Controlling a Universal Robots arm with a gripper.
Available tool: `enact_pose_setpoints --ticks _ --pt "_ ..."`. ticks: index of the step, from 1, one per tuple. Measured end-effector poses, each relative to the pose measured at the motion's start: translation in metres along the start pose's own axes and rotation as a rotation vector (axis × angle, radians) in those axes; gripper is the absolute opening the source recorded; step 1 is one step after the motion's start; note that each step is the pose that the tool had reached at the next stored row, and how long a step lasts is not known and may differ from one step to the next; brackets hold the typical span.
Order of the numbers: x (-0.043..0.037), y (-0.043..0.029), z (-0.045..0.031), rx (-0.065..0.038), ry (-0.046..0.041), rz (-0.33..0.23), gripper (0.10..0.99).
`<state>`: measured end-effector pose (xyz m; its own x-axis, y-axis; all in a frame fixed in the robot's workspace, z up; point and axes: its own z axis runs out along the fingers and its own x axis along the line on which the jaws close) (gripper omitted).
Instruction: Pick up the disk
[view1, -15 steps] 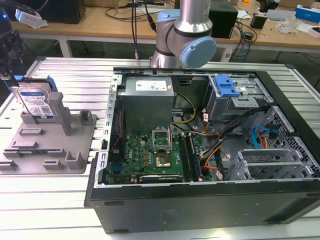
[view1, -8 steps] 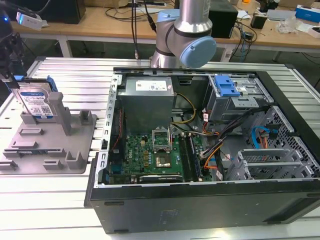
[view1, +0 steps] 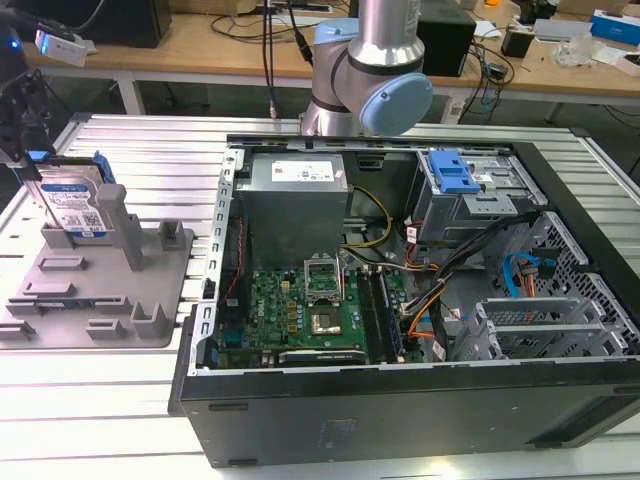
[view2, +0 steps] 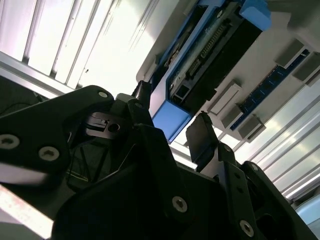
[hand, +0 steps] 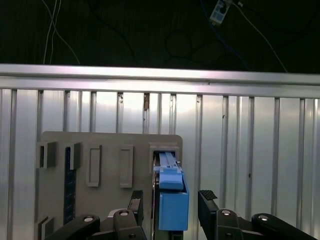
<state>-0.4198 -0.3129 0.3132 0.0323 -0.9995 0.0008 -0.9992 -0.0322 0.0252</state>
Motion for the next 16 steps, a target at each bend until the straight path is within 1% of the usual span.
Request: enact_pose_setpoints --ticks 6,16 --pt "0.0 -0.0002 0.0066 0.0 -0.0001 0.0 0.557" --pt "0.0 -0.0003 0.014 0.0 0.0 0.0 0.557"
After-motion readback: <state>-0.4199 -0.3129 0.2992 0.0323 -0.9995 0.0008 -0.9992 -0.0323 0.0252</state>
